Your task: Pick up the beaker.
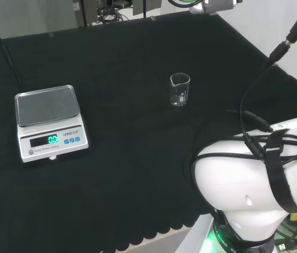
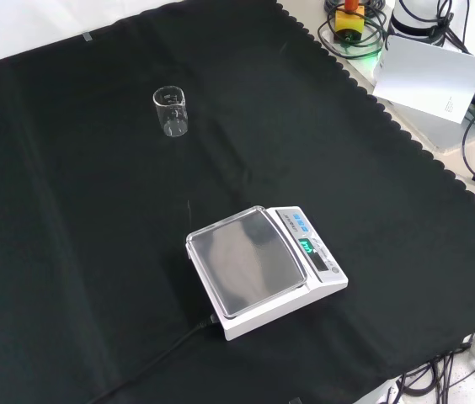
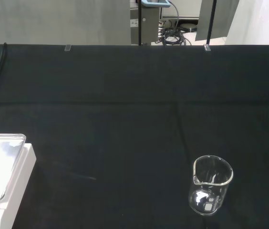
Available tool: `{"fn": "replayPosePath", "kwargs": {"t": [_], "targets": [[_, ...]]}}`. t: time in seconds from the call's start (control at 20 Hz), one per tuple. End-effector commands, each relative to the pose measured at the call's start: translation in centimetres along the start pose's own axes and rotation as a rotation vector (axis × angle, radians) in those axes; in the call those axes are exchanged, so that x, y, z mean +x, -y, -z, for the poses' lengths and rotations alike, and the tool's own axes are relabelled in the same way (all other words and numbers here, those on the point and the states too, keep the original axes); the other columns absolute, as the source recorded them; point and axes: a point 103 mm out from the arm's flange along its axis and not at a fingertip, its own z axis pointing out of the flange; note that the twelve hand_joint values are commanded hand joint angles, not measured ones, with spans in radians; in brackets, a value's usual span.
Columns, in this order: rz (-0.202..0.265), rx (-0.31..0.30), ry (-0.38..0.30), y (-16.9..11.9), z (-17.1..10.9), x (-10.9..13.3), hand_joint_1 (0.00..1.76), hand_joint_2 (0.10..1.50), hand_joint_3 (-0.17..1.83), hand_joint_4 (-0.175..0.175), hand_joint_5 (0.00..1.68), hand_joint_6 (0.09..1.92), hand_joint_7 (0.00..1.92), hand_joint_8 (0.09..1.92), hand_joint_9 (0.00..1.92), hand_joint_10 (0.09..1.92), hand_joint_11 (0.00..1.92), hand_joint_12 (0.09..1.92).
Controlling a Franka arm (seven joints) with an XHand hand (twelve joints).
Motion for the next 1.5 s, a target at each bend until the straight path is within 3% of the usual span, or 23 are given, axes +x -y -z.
{"fn": "replayPosePath", "kwargs": {"t": [0.05, 0.15, 0.2, 0.35, 0.55, 0.8, 1.05, 1.5], "targets": [[-0.003, -0.005, 0.006, -0.1, -0.2, -0.1, 0.5, 0.56, 0.47, -0.012, 0.05, 0.16, 0.08, 0.67, 0.25, 0.76, 0.02, 1.42], [-0.004, 0.002, 0.004, -0.3, -0.6, -0.3, 0.49, 0.61, 0.37, -0.012, 0.09, 0.09, 0.07, 0.68, 0.23, 0.79, 0.0, 1.46], [-0.003, 0.001, 0.017, -1.1, -0.4, 2.6, 0.49, 0.62, 0.35, -0.012, 0.09, 0.09, 0.07, 0.68, 0.23, 0.79, 0.0, 1.46], [-0.011, 0.01, 0.011, -1.8, -0.8, 3.6, 0.49, 0.63, 0.33, -0.012, 0.1, 0.09, 0.07, 0.69, 0.22, 0.79, 0.0, 1.47], [-0.026, 0.034, 0.012, -3.8, -3.3, 2.0, 0.49, 0.63, 0.32, -0.012, 0.1, 0.09, 0.07, 0.69, 0.22, 0.79, 0.0, 1.46], [-0.081, 0.093, 0.023, -6.8, -7.8, -2.5, 0.49, 0.63, 0.32, -0.011, 0.09, 0.09, 0.05, 0.68, 0.22, 0.79, 0.0, 1.46], [-0.137, 0.144, -0.017, -9.0, -11.4, -6.8, 0.5, 0.64, 0.3, -0.011, 0.09, 0.09, 0.02, 0.67, 0.21, 0.79, 0.0, 1.44], [-0.146, 0.228, -0.031, -11.7, -17.9, -7.3, 0.51, 0.65, 0.28, -0.007, 0.07, 0.09, 0.0, 0.63, 0.19, 0.79, 0.0, 1.44]]}}
